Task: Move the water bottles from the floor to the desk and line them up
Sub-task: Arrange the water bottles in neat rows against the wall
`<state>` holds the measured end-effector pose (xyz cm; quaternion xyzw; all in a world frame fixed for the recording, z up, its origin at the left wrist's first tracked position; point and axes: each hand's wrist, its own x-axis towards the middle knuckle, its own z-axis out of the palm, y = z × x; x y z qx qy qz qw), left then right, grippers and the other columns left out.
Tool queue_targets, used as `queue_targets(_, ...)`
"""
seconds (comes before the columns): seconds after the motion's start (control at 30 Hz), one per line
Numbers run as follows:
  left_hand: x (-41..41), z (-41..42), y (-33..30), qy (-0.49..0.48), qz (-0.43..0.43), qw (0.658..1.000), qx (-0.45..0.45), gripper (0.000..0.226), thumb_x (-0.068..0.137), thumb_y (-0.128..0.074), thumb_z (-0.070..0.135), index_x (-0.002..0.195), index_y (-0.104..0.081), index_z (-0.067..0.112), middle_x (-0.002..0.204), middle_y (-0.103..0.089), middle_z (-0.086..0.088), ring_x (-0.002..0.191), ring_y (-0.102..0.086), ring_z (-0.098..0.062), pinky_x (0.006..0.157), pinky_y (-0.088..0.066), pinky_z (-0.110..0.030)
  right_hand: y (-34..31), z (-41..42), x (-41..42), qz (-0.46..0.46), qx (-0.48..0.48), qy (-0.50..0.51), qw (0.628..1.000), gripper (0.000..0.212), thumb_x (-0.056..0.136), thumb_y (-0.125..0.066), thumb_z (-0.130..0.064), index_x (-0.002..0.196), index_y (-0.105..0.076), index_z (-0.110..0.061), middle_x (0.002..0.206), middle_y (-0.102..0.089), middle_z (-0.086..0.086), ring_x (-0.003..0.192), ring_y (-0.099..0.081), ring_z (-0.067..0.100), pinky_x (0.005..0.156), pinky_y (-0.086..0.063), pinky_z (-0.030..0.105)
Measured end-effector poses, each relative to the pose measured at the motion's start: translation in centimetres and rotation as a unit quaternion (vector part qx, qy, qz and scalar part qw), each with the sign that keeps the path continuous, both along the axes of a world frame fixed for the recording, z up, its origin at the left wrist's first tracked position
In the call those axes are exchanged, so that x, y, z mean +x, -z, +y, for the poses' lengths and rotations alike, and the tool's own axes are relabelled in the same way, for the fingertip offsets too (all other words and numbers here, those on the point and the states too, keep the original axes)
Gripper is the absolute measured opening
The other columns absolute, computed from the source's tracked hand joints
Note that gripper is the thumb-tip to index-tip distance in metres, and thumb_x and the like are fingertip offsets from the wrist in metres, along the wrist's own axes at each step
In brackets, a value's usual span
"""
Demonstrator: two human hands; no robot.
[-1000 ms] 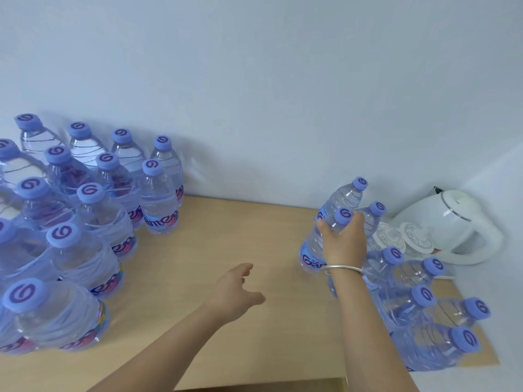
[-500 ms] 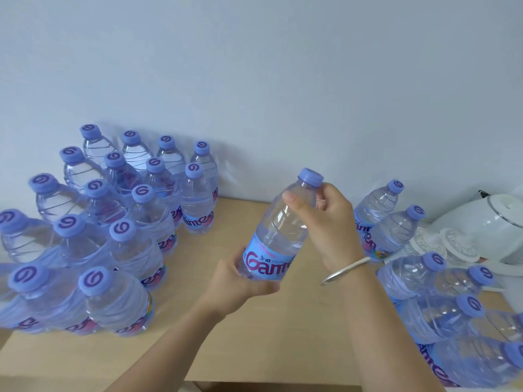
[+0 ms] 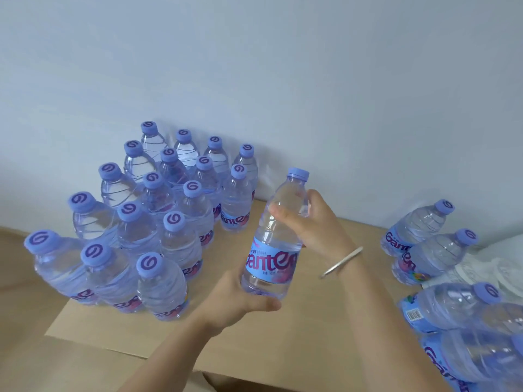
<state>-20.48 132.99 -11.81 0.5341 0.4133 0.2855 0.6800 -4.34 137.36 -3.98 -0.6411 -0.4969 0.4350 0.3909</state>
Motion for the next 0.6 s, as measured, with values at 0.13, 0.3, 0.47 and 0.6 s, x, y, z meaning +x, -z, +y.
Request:
queue_targets(0.13, -1.5, 0.0, 0.1, 0.006, -0.015, 1.0, -0.022, 0.049, 0.052, -0.078, 0.016, 0.098, -0.063, 0.011, 0.085, -0.07, -0.001, 0.08, -0.064, -0.011, 0.073, -0.051, -0.022, -0.1, 0.9, -0.2, 0.035, -0.059, -0.047, 0.997, 0.051, 0.067, -0.079, -0.043, 0.106, -0.057, -0.018, 0.106, -0.069, 0.004, 0.091, -0.07, 0.018, 0.079, -0.057, 0.049)
queue_targets(0.3, -2.5, 0.4, 0.6, -0.01, -0.004, 1.0, -0.028, 0.049, 0.054, -0.078, 0.017, 0.1, -0.063, 0.012, 0.087, -0.07, -0.002, 0.083, -0.064, -0.013, 0.078, -0.053, -0.024, 0.4, 2.1, -1.6, 0.003, -0.072, -0.055, 0.996, 0.07, 0.048, -0.078, -0.053, 0.104, -0.064, -0.013, 0.098, -0.072, 0.004, 0.089, -0.07, 0.019, 0.085, -0.055, 0.048)
queue_targets(0.47, -3.4, 1.1, 1.6, -0.032, 0.02, 0.998, -0.053, 0.051, 0.054, -0.075, 0.007, 0.102, -0.06, 0.012, 0.086, -0.069, -0.002, 0.081, -0.064, -0.012, 0.077, -0.052, -0.023, 0.9, 3.4, -2.6, -0.029, -0.104, -0.128, 0.986, 0.04, 0.066, -0.074, -0.04, 0.099, -0.066, -0.019, 0.091, -0.071, -0.002, 0.088, -0.068, 0.016, 0.081, -0.054, 0.044)
queue_targets(0.6, -3.3, 2.0, 3.7, -0.096, 0.074, 0.988, -0.091, 0.063, 0.043, -0.081, 0.014, 0.103, -0.06, 0.015, 0.087, -0.07, -0.002, 0.085, -0.065, -0.019, 0.074, -0.05, -0.027, 1.5, 3.8, -3.6, -0.063, -0.109, -0.173, 0.977, 0.026, 0.074, -0.074, -0.042, 0.094, -0.064, -0.027, 0.091, -0.068, -0.01, 0.083, -0.065, 0.009, 0.054, -0.046, 0.022)
